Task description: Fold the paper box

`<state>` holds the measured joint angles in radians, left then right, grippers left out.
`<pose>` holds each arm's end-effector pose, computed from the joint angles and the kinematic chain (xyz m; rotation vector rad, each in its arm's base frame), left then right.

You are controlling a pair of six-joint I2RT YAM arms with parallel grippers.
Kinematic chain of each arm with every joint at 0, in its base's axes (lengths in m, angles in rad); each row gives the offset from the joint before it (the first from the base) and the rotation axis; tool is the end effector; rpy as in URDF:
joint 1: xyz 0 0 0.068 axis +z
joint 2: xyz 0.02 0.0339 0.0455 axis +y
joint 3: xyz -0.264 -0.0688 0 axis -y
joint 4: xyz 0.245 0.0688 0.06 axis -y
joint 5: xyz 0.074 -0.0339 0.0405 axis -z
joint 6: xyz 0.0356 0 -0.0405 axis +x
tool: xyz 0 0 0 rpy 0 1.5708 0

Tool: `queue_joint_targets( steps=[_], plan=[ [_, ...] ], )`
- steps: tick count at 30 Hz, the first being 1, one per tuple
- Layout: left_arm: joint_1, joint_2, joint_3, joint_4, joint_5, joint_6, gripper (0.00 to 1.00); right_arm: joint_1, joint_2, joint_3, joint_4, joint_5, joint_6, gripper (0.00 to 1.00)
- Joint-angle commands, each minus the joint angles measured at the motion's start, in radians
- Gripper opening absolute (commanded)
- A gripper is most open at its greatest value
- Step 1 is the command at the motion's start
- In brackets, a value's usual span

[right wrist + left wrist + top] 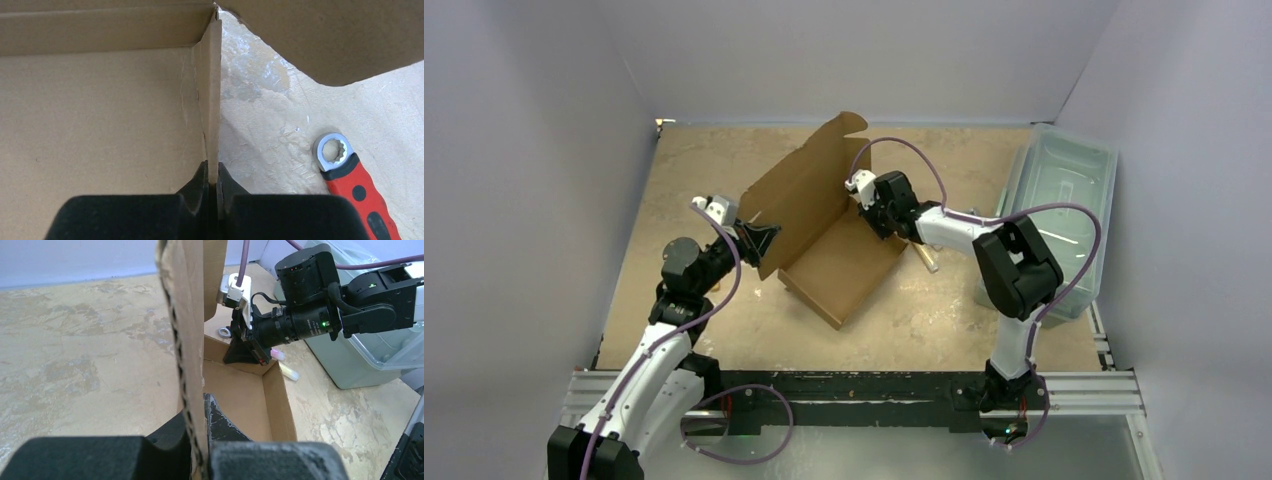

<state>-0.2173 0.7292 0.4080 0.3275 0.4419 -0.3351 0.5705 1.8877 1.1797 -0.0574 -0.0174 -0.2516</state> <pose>0.1732 -0.0538 0.2696 0.2633 1.5973 -0.7745 0.3417 0.2200 0.1747 -0.9441 2.1443 0.1786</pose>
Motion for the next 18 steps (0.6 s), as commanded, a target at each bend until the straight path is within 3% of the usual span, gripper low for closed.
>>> queue_joint_targets(
  steps=[1, 3, 5, 7, 18],
  plan=[
    [-0.004, -0.012, 0.040, 0.052, 0.022, 0.010, 0.00, 0.011, 0.005, 0.032, 0.022, 0.033, 0.000, 0.00],
    [-0.004, -0.019, 0.040, 0.048, 0.020, 0.013, 0.00, 0.008, 0.002, 0.036, 0.001, -0.003, -0.016, 0.04],
    [-0.004, -0.026, 0.040, 0.039, 0.015, 0.018, 0.00, -0.001, -0.021, 0.031, -0.017, -0.049, -0.032, 0.36],
    [-0.004, -0.034, 0.041, 0.031, 0.007, 0.024, 0.00, -0.013, -0.051, 0.014, -0.019, -0.063, -0.049, 0.53],
    [-0.004, -0.053, 0.045, 0.004, -0.029, 0.049, 0.00, -0.053, -0.148, -0.047, -0.108, -0.120, -0.193, 0.64]
  ],
)
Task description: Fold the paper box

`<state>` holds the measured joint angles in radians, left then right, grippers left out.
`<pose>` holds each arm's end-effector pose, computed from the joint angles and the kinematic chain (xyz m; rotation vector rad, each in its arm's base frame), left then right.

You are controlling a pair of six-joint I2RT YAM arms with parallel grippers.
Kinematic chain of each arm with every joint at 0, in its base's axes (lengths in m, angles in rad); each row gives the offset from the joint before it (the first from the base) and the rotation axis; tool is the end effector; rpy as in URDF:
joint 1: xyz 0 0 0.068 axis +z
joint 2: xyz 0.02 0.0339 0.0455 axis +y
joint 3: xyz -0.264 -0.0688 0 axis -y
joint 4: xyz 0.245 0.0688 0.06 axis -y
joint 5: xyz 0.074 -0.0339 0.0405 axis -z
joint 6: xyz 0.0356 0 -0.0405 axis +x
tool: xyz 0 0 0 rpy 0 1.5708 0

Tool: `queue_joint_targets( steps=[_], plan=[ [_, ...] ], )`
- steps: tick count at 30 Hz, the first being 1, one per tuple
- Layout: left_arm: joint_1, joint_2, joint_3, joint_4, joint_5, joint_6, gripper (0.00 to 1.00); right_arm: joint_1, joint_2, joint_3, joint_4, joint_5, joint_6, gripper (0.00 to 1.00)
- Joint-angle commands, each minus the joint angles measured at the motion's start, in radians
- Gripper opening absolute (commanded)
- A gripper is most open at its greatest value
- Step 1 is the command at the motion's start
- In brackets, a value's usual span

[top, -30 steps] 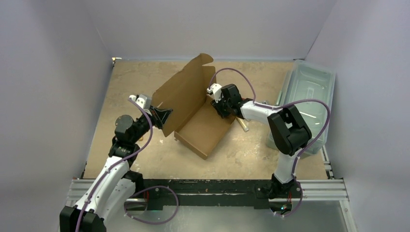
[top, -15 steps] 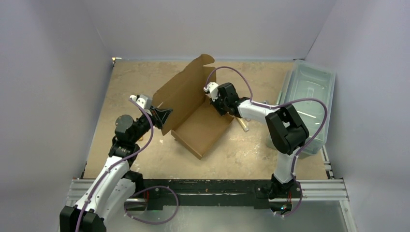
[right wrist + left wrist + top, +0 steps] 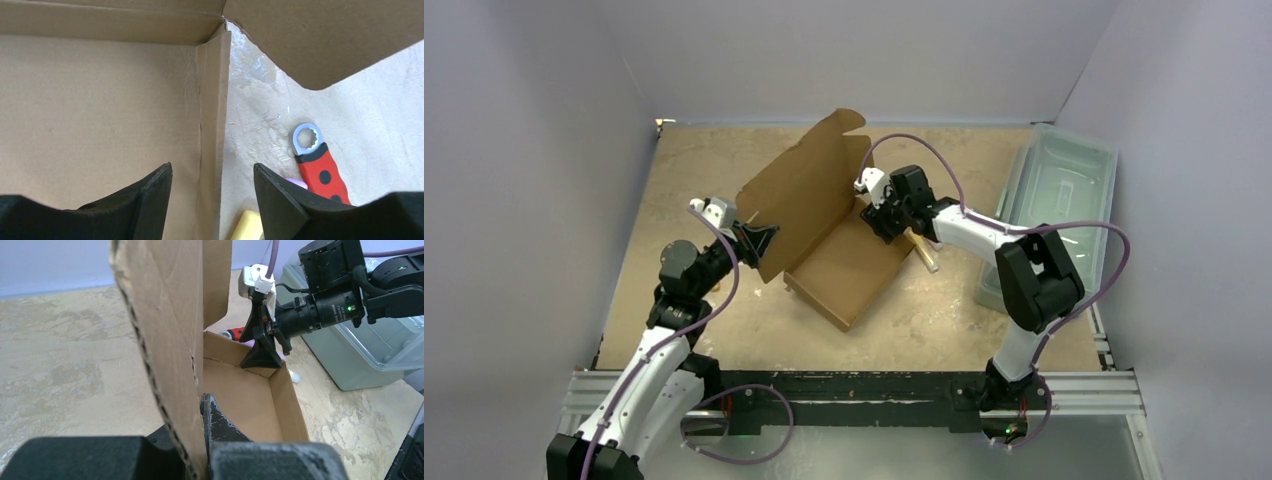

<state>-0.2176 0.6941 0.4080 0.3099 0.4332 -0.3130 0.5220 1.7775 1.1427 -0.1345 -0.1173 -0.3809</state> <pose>0.1680 -0.0524 0.2733 0.2767 1.5745 -0.7499 0.3322 0.1959 0.1988 -1.0742 2.0820 0.2071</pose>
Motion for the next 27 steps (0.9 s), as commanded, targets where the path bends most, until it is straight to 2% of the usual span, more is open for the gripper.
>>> queue_joint_targets(
  steps=[1, 5, 8, 11, 14, 15, 17, 18, 19, 20, 22, 27],
  plan=[
    [-0.003, -0.019, 0.045, 0.018, -0.023, 0.027, 0.00, -0.005, -0.035, -0.014, -0.032, -0.010, -0.068, 0.62],
    [-0.003, -0.022, 0.046, 0.018, -0.024, 0.029, 0.00, -0.010, -0.003, -0.013, -0.053, 0.055, -0.079, 0.50],
    [-0.003, -0.024, 0.045, 0.017, -0.026, 0.028, 0.00, -0.010, 0.031, -0.004, -0.053, 0.073, -0.073, 0.36],
    [-0.003, -0.028, 0.044, 0.018, -0.026, 0.031, 0.00, -0.011, 0.035, -0.003, -0.042, 0.073, -0.056, 0.00],
    [-0.003, -0.026, 0.043, 0.020, -0.025, 0.034, 0.00, -0.012, 0.017, 0.006, -0.059, 0.007, -0.042, 0.00],
    [-0.003, -0.025, 0.042, 0.021, -0.024, 0.036, 0.00, -0.014, 0.007, 0.008, -0.071, -0.025, -0.046, 0.15],
    [-0.003, -0.025, 0.039, 0.029, -0.020, 0.043, 0.00, -0.021, -0.026, 0.006, -0.092, -0.080, -0.057, 0.53],
    [-0.003, -0.023, 0.038, 0.033, -0.018, 0.050, 0.00, -0.029, -0.046, 0.008, -0.106, -0.109, -0.063, 0.68],
    [-0.003, -0.022, 0.037, 0.039, -0.018, 0.057, 0.00, -0.044, -0.074, 0.006, -0.121, -0.143, -0.073, 0.78],
    [-0.003, -0.020, 0.034, 0.047, -0.018, 0.063, 0.00, -0.061, -0.106, 0.006, -0.141, -0.170, -0.089, 0.85],
    [-0.003, -0.012, 0.029, 0.069, -0.001, 0.083, 0.00, -0.110, -0.184, -0.002, -0.183, -0.235, -0.122, 0.92],
    [-0.003, 0.034, 0.053, 0.068, 0.058, 0.181, 0.00, -0.193, -0.432, -0.052, -0.262, -0.418, -0.240, 0.98]
  ],
)
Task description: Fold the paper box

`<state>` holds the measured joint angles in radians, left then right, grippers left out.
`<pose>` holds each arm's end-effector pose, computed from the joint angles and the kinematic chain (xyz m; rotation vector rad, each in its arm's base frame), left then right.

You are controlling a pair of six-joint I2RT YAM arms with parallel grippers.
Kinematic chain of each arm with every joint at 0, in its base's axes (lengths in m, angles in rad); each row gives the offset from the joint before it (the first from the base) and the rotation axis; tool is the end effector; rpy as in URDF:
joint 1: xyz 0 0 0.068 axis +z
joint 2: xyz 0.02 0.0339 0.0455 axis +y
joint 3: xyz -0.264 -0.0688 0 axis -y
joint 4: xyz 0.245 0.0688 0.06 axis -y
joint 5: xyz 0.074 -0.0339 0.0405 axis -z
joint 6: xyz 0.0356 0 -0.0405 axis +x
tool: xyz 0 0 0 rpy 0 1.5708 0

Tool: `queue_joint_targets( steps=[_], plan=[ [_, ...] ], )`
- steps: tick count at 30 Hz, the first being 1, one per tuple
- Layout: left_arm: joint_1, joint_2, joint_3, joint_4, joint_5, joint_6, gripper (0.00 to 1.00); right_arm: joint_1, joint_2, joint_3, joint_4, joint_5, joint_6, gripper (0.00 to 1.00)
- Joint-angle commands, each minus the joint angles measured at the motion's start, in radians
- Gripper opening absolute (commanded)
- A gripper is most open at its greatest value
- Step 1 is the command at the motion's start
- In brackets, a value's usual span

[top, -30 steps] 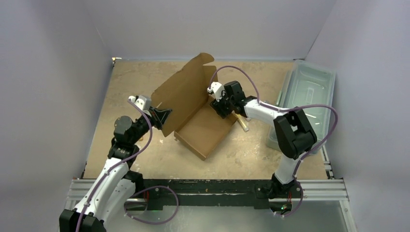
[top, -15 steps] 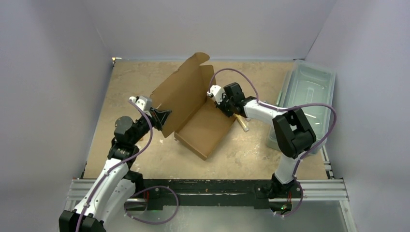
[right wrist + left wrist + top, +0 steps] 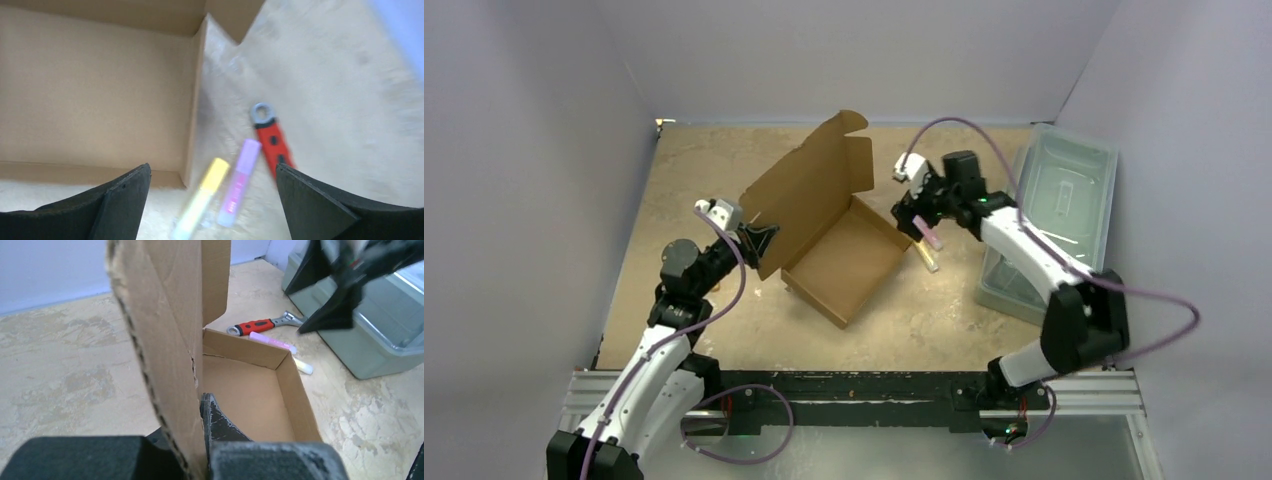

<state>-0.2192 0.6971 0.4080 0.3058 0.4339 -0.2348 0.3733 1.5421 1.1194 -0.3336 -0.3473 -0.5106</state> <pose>0.1684 -0.0528 0.2724 0.3373 1.5617 -0.6916 0.3109 0.1348 0.2579 -1.1350 1.9940 0.3327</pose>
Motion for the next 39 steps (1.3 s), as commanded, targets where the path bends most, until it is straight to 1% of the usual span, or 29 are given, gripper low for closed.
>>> queue_joint_targets(
  steps=[1, 3, 4, 5, 7, 8, 9, 10, 12, 16, 20, 22, 24, 26, 28, 29, 31, 32, 34, 37, 39],
  plan=[
    [-0.002, 0.047, 0.063, 0.067, 0.070, 0.121, 0.00, -0.046, -0.259, -0.059, -0.074, -0.223, -0.139, 0.99],
    [-0.002, 0.090, 0.090, 0.054, 0.097, 0.158, 0.00, -0.048, -0.373, -0.116, -0.093, -0.354, -0.206, 0.99],
    [-0.002, 0.113, 0.103, 0.045, 0.107, 0.170, 0.00, -0.049, -0.425, -0.145, -0.124, -0.442, -0.274, 0.99],
    [-0.002, 0.137, 0.119, 0.036, 0.117, 0.178, 0.00, -0.048, -0.484, -0.180, -0.173, -0.575, -0.381, 0.99],
    [-0.002, 0.179, 0.145, 0.019, 0.136, 0.185, 0.00, -0.048, -0.547, -0.257, -0.310, -0.736, -0.677, 0.99],
    [-0.002, 0.191, 0.155, 0.014, 0.139, 0.182, 0.00, -0.049, -0.562, -0.296, -0.328, -0.785, -0.778, 0.99],
    [-0.002, 0.198, 0.162, 0.007, 0.137, 0.177, 0.00, -0.049, -0.565, -0.326, -0.296, -0.808, -0.763, 0.99],
    [-0.003, 0.203, 0.168, 0.000, 0.133, 0.168, 0.00, -0.048, -0.556, -0.348, -0.267, -0.807, -0.733, 0.99],
    [-0.002, 0.208, 0.178, -0.019, 0.105, 0.141, 0.04, -0.049, -0.520, -0.363, -0.245, -0.767, -0.752, 0.99],
    [-0.002, 0.197, 0.167, -0.047, 0.040, 0.085, 0.20, -0.048, -0.452, -0.381, -0.224, -0.679, -0.774, 0.98],
    [-0.002, 0.164, 0.135, -0.064, -0.008, 0.048, 0.31, -0.048, -0.450, -0.404, -0.171, -0.623, -0.746, 0.98],
    [-0.002, 0.146, 0.120, -0.069, -0.021, 0.036, 0.34, -0.049, -0.447, -0.404, -0.169, -0.620, -0.746, 0.98],
    [-0.002, 0.126, 0.117, -0.088, -0.067, 0.011, 0.41, -0.048, -0.443, -0.401, -0.169, -0.612, -0.740, 0.99],
    [-0.002, 0.108, 0.137, -0.131, -0.155, -0.019, 0.50, -0.049, -0.442, -0.392, -0.141, -0.586, -0.672, 0.99],
    [-0.001, 0.097, 0.179, -0.210, -0.279, -0.071, 0.63, -0.050, -0.436, -0.373, -0.048, -0.522, -0.495, 0.99],
    [0.000, 0.097, 0.222, -0.275, -0.362, -0.098, 0.71, -0.051, -0.432, -0.359, 0.001, -0.480, -0.385, 0.99],
    [0.000, 0.106, 0.279, -0.390, -0.441, -0.141, 0.78, -0.058, -0.410, -0.324, 0.072, -0.395, -0.192, 0.99],
    [0.000, 0.113, 0.306, -0.440, -0.474, -0.152, 0.80, -0.064, -0.391, -0.302, 0.088, -0.372, -0.127, 0.99],
    [0.000, 0.118, 0.351, -0.515, -0.503, -0.156, 0.80, -0.078, -0.355, -0.265, 0.098, -0.340, -0.053, 0.96],
    [0.000, 0.101, 0.369, -0.609, -0.559, -0.145, 0.80, -0.097, -0.322, -0.250, 0.143, -0.258, 0.067, 0.90],
    [0.000, 0.077, 0.370, -0.644, -0.577, -0.136, 0.80, -0.102, -0.307, -0.250, 0.171, -0.170, 0.130, 0.86]
  ],
)
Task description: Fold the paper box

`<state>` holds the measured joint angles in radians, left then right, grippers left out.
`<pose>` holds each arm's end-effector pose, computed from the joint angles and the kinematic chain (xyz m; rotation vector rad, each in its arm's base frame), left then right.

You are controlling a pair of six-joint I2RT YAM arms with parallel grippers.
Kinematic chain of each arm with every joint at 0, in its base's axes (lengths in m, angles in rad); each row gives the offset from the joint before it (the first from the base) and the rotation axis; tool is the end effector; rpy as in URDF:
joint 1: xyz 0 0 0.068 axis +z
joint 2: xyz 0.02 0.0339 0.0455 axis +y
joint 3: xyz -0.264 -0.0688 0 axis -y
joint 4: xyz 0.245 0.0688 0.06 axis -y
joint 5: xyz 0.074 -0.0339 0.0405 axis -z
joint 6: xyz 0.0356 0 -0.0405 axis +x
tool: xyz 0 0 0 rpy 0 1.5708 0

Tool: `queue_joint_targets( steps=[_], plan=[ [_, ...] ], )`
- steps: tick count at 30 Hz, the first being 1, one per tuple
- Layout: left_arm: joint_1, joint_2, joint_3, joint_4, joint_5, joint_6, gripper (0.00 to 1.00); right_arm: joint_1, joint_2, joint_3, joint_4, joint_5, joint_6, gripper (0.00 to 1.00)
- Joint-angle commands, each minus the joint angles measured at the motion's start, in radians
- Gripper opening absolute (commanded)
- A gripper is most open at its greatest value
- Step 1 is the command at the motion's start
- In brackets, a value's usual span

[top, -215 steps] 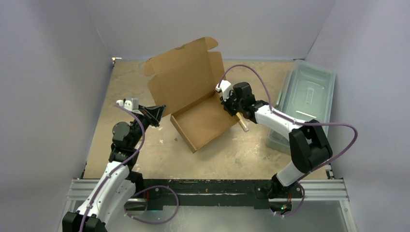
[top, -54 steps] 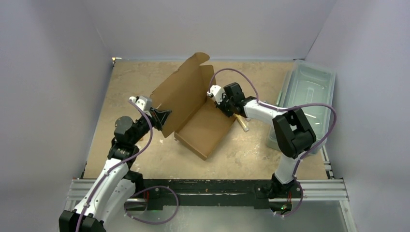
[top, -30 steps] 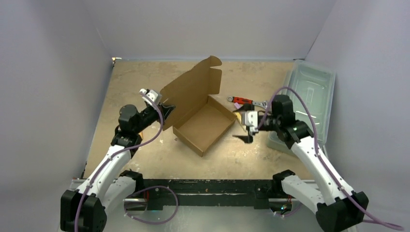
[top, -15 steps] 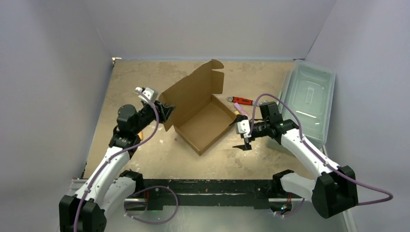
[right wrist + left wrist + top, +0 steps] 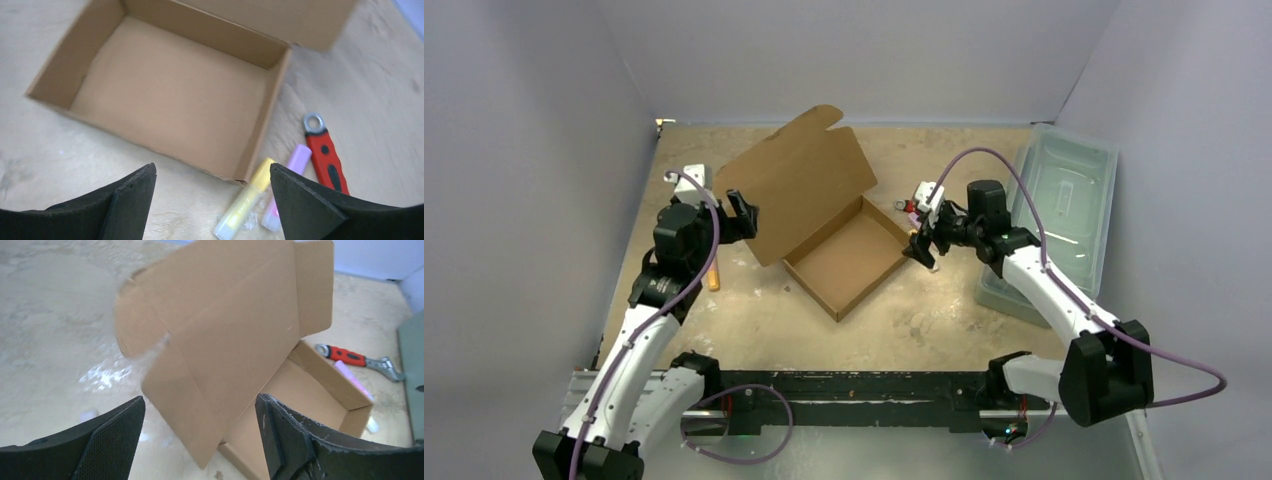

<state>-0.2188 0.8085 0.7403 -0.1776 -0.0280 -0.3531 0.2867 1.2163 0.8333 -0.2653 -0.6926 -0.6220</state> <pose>0.1881 -0.0408 0.3209 -0.1430 1.8273 -0.3787 0.2419 0.0950 0.2640 -1.2422 1.6972 0.5648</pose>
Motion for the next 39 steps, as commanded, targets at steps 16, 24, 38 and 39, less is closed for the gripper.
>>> queue_joint_targets(
  steps=[16, 24, 38, 39],
  plan=[
    [-0.001, -0.197, -0.068, -0.147, -0.113, 0.075, 0.81, -0.017, 0.341, 0.195, 0.090, 0.576, 0.306, 0.39],
    [-0.001, -0.206, -0.070, -0.157, -0.105, 0.075, 0.81, -0.021, 0.507, 0.296, 0.019, 0.599, 0.283, 0.43],
    [-0.001, -0.195, -0.068, -0.161, -0.107, 0.078, 0.81, -0.040, 0.650, 0.340, -0.047, 0.551, 0.265, 0.45],
    [-0.001, -0.196, -0.068, -0.161, -0.109, 0.078, 0.81, -0.040, 0.653, 0.340, -0.049, 0.546, 0.266, 0.45]
  ],
)
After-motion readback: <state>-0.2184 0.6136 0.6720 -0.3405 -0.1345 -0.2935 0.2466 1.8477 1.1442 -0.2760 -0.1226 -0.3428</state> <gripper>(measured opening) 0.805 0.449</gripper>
